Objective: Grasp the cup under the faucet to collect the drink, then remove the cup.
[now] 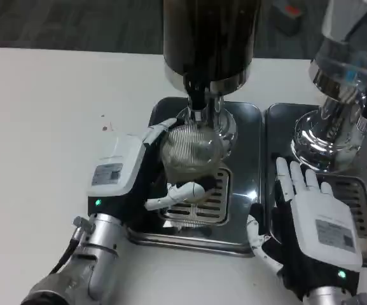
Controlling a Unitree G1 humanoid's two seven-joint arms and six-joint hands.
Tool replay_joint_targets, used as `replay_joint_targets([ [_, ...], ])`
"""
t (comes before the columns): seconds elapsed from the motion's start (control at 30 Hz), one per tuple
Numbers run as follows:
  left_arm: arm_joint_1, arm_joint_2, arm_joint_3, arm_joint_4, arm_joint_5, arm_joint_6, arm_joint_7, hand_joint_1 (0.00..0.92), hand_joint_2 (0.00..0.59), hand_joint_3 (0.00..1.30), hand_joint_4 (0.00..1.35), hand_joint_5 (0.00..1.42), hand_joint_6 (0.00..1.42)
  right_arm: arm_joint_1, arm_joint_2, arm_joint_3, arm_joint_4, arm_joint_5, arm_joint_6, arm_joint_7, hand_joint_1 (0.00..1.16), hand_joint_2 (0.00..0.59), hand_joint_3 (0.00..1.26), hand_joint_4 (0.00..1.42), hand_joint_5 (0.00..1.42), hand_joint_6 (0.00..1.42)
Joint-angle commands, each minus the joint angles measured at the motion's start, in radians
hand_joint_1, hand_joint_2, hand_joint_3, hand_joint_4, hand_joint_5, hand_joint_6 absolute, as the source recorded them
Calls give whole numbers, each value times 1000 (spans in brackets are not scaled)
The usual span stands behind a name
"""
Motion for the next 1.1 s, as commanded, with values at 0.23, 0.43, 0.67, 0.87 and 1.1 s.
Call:
replay_joint_targets([
  [0.23, -28, -14, -38, 3, 1, 85, -140, 0, 27, 24, 14, 291, 227, 1, 6, -6, -1, 10, 5, -4, 365, 563, 0, 0, 0, 16],
  [0.43, -46, -20, -43, -6, -4, 91, -156, 0, 28, 22, 11, 282, 227, 0, 14, -9, 4, 12, 6, -7, 362, 558, 0, 0, 0, 17],
  [0.67, -26, 8, -27, -17, -19, 71, -135, 0, 20, 30, 19, 288, 226, 0, 15, -14, 10, 18, 4, -9, 359, 555, 0, 0, 0, 17],
  [0.87, 34, 68, 27, -51, -59, 5, -85, 0, 14, 40, 32, 305, 227, -14, 4, -20, 18, 29, -7, 1, 357, 554, 0, 0, 0, 17],
  [1.1, 85, 151, 111, -127, -123, -70, -86, 0, 2, 0, 0, 256, 150, -30, -20, -25, 25, 46, -24, 18, 354, 554, 0, 0, 0, 10],
])
